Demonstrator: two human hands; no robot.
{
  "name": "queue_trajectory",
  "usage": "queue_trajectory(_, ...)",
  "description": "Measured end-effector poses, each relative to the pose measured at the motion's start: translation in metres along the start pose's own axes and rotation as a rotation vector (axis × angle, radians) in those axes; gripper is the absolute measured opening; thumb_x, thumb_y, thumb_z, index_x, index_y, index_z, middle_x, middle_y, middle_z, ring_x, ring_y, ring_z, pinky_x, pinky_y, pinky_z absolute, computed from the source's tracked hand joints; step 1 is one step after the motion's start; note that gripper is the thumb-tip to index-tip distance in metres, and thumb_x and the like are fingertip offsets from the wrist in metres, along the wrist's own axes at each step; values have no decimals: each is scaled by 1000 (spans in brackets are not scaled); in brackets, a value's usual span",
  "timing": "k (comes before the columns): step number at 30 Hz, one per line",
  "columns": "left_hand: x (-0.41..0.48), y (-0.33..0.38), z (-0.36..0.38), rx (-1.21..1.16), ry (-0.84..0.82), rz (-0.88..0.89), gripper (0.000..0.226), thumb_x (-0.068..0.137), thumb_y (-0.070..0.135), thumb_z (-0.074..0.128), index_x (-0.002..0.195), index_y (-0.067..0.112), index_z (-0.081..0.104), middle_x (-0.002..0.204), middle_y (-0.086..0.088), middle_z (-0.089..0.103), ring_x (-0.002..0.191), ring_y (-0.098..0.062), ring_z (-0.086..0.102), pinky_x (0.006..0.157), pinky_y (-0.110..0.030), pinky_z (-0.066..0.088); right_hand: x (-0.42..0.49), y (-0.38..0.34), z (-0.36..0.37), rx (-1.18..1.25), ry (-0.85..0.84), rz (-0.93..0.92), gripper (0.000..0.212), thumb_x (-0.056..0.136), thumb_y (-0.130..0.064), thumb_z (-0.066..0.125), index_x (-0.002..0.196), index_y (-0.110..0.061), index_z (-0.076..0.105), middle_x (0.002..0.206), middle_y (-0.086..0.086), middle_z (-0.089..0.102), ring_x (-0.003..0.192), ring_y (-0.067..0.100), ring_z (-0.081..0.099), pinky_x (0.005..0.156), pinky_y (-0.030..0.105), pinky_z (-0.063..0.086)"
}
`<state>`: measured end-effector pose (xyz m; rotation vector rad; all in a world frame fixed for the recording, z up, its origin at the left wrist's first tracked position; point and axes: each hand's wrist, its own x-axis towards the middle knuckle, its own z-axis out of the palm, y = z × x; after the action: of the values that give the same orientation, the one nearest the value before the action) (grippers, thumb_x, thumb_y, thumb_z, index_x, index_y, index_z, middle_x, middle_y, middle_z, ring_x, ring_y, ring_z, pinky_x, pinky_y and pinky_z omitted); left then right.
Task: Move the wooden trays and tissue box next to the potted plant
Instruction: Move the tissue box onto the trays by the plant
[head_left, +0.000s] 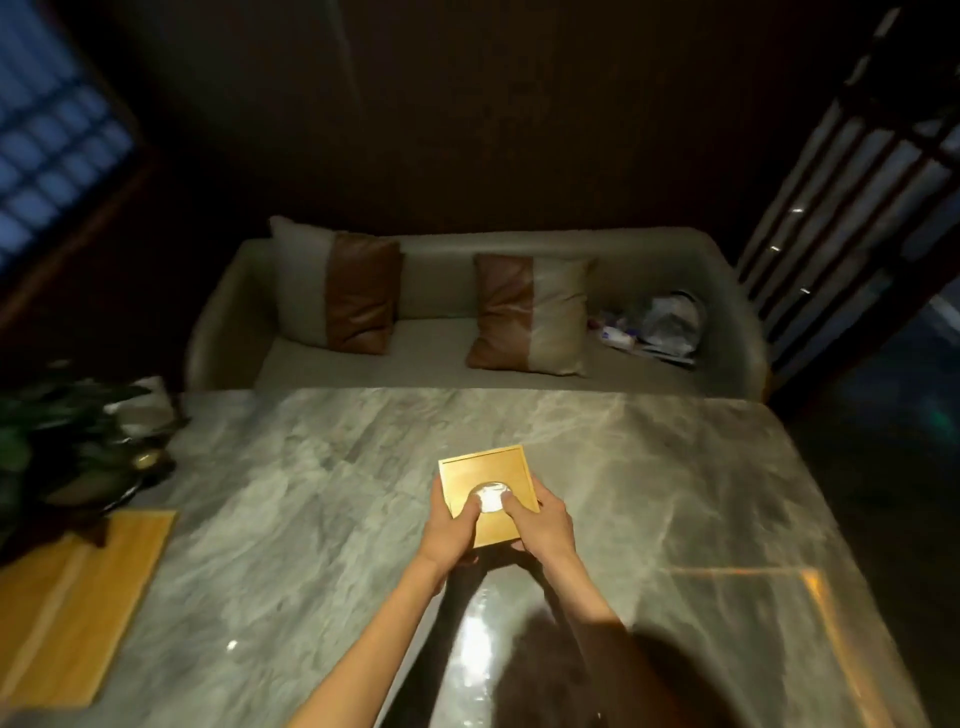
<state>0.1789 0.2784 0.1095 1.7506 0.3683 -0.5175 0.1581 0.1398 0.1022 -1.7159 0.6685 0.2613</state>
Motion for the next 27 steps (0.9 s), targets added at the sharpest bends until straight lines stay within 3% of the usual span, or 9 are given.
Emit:
queue_trajectory(3, -14, -16, -67, 53, 76, 19, 48, 90, 46, 56, 133, 36, 38, 119, -2, 64, 93, -20, 68, 61, -40, 64, -18, -16, 62, -46, -44, -39, 35, 80, -35, 67, 115, -32, 67, 96, 1, 76, 82, 22, 72, 61, 41, 64)
queue_trajectory(5, -23, -32, -127, 90, 142, 46, 49, 87, 53, 56, 131, 36, 42, 120, 1, 65, 87, -13, 66, 47, -22, 59, -34, -28, 117, -113, -93, -70, 37, 81, -35, 66, 118, -33, 67, 101, 2, 76, 90, 26, 71, 74, 47, 63)
queue_trajectory(9, -47, -80, -251, 43, 319, 18, 55, 83, 60, 55, 131, 38, 39, 119, 2, 63, 87, -16, 66, 41, -28, 57, -77, -50, 243, -237, -231, -148, 31, 82, -35, 66, 113, -30, 70, 100, -2, 76, 98, 23, 69, 90, 38, 55)
queue_trajectory(12, -71, -132, -346, -47, 466, -80, 64, 81, 64, 53, 136, 40, 29, 121, -1, 62, 95, -28, 68, 46, -36, 60, -116, -55, 352, -314, -379, -199, 20, 83, -28, 68, 103, -29, 71, 91, -4, 75, 92, 21, 71, 83, 34, 54)
queue_trajectory(14, -87, -172, -406, -91, 575, -153, 69, 82, 65, 52, 139, 37, 27, 121, 0, 59, 101, -33, 67, 68, -46, 62, -142, -53, 426, -358, -496, -237, 15, 83, -24, 68, 91, -37, 68, 92, -4, 75, 89, 19, 71, 81, 35, 56)
queue_trajectory(18, -118, -255, -504, -269, 866, -153, 56, 89, 35, 64, 135, 10, 42, 126, -8, 60, 117, -34, 60, 96, -49, 52, -185, -30, 561, -512, -762, -203, 24, 85, -24, 68, 107, -35, 66, 107, 4, 75, 98, 28, 71, 89, 52, 57)
queue_trajectory(22, -132, -309, -569, -508, 858, -438, 69, 93, 45, 53, 148, 19, 21, 138, -12, 51, 123, -35, 54, 92, -48, 55, -204, -7, 668, -738, -923, -226, 48, 85, -36, 67, 131, -23, 60, 106, 0, 72, 97, 24, 68, 92, 52, 56)
queue_trajectory(24, -130, -330, -593, -534, 874, -523, 68, 94, 44, 50, 148, 16, 20, 139, -18, 51, 123, -37, 55, 91, -52, 56, -210, -2, 709, -858, -949, -261, 66, 87, -39, 65, 145, -15, 45, 96, 3, 64, 90, 23, 63, 90, 49, 57)
queue_trajectory(27, -120, -349, -618, -588, 866, -582, 64, 96, 40, 48, 146, 12, 18, 138, -19, 51, 120, -39, 56, 89, -55, 57, -213, 6, 749, -965, -954, -280, 68, 90, -40, 62, 147, -10, 39, 94, 12, 66, 91, 33, 69, 86, 49, 58)
